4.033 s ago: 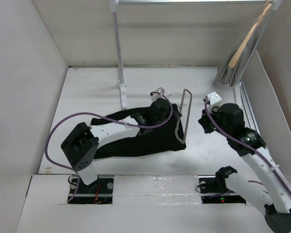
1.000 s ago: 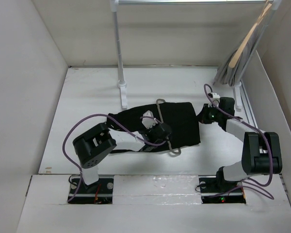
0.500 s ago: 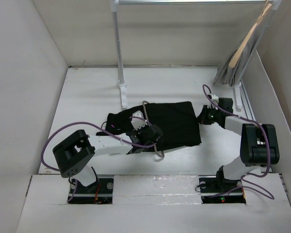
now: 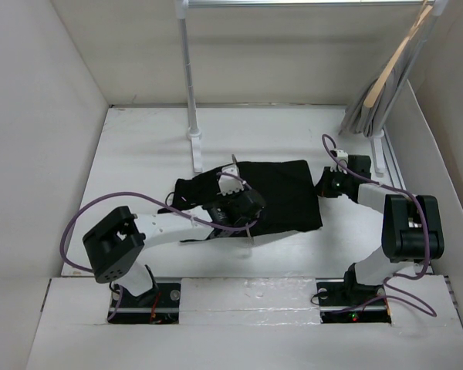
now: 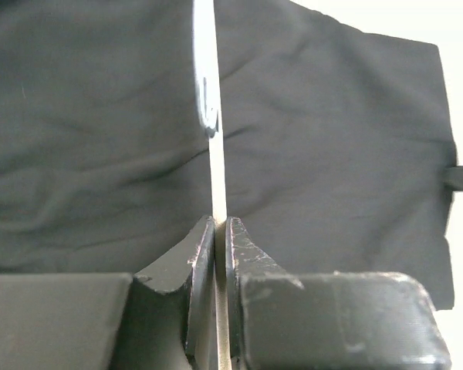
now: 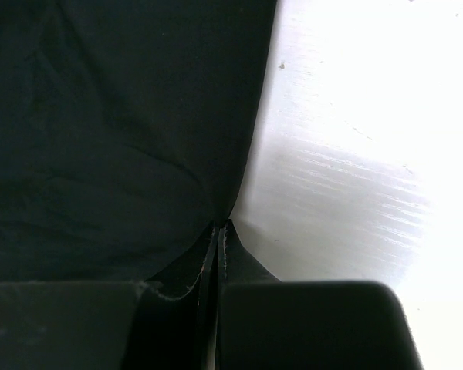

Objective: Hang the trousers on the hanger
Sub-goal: Place the trousers on the hanger, then place the hanger at the clothesline.

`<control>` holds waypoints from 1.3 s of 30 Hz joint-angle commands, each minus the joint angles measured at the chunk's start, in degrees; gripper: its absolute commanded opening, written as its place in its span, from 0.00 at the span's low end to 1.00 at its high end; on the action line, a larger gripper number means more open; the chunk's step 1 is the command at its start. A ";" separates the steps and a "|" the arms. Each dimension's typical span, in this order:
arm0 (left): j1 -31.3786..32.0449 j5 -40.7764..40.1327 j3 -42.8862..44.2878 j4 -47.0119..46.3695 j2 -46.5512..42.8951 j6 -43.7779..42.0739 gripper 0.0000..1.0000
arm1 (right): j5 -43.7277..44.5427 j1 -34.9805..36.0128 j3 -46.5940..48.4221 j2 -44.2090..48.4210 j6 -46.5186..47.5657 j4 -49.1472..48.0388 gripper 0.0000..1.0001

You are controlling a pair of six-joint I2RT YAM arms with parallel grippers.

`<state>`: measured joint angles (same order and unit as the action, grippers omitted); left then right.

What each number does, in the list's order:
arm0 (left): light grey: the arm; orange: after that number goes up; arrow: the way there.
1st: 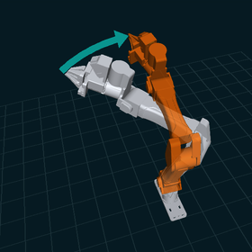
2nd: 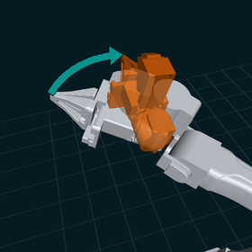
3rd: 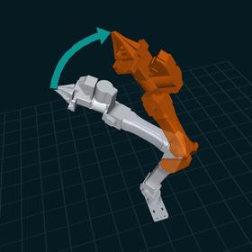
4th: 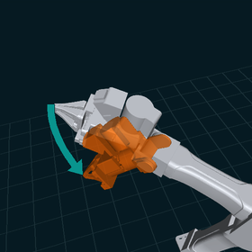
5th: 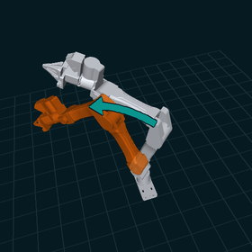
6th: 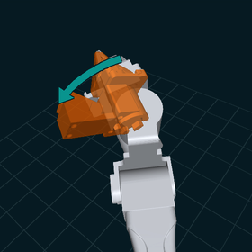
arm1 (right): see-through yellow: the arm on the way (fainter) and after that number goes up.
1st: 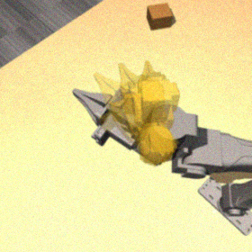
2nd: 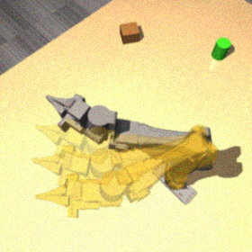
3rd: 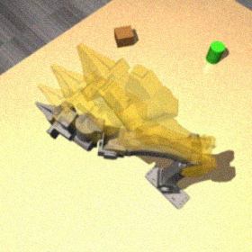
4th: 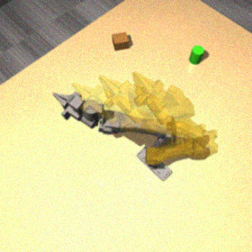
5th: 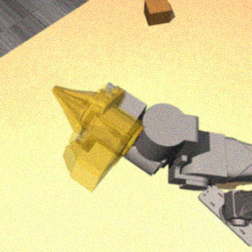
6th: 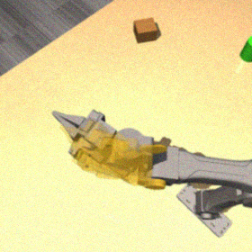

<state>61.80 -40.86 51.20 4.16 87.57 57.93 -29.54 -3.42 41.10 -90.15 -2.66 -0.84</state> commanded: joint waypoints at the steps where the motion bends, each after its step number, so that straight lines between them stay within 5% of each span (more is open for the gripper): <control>1: 0.95 -5.19 6.45 1.46 0.23 -6.08 0.00 | 1.85 0.25 0.91 -0.38 0.99 -2.41 0.00; 11: 0.95 -8.01 15.06 9.46 -0.64 -8.97 0.00 | 2.12 1.31 0.73 0.93 0.64 -0.13 0.01; 14: 0.95 -6.87 19.88 11.64 -1.70 -12.13 0.00 | 1.24 2.45 1.87 5.41 0.98 4.08 0.36; 21: 1.48 -2.73 36.67 20.00 0.05 -19.34 0.00 | -1.22 3.51 8.46 24.03 1.95 21.02 0.71; 25: 2.01 -1.51 42.40 20.54 -0.29 -21.36 0.00 | -5.08 4.99 12.33 35.02 -1.90 24.92 0.71; 28: 2.01 -1.24 44.95 18.26 -0.30 -23.56 0.00 | -8.16 9.38 15.58 39.08 -6.56 26.94 0.62; 32: 2.54 -2.03 44.25 12.99 -0.21 -25.59 0.00 | -8.17 16.24 14.80 45.56 -18.06 16.70 0.48; 39: 3.77 -2.21 43.46 7.97 1.28 -25.33 0.00 | -4.93 26.69 10.93 45.50 -29.77 5.53 0.67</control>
<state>64.75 -41.47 93.86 19.90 89.60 33.43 -36.18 18.02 54.04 -43.44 -23.94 14.90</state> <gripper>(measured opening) 0.038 0.643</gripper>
